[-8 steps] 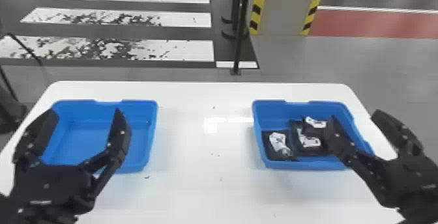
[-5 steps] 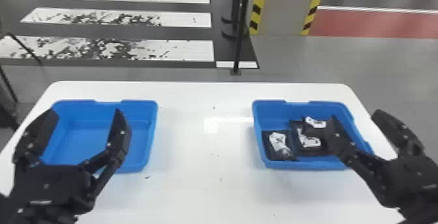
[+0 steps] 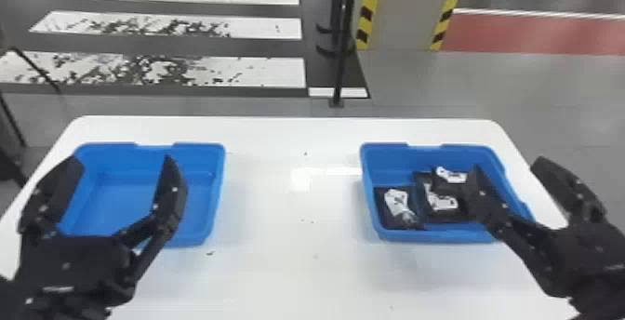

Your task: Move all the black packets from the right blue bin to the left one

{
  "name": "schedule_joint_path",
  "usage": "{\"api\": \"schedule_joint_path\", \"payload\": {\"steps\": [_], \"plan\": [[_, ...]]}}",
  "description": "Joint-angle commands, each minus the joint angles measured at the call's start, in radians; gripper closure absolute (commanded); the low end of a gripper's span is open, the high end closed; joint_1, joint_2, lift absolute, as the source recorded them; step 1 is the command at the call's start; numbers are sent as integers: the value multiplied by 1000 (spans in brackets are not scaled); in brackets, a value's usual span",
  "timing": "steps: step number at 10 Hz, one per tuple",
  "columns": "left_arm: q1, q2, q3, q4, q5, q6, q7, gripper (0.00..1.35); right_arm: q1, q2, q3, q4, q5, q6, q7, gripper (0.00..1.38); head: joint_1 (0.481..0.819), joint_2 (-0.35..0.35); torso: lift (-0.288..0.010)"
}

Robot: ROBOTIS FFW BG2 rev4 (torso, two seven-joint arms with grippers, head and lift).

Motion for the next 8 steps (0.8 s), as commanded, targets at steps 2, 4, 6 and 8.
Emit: {"api": "schedule_joint_path", "payload": {"steps": [2, 4, 6, 8], "plan": [[0, 0, 0, 0, 3, 3, 0, 113, -34, -2, -8, -7, -6, 91, -3, 234, 695, -70, -140], [0, 5, -6, 0, 5, 3, 0, 113, -110, -18, -18, 29, -14, 199, -1, 237, 695, -74, -140], [-2, 6, -8, 0, 11, 3, 0, 113, -199, -32, -18, 49, -10, 358, 6, 233, 695, -86, -140], [-5, 8, -10, 0, 11, 3, -2, 111, -304, -41, -18, 172, 10, 422, 49, 233, 695, -87, -140]]}}
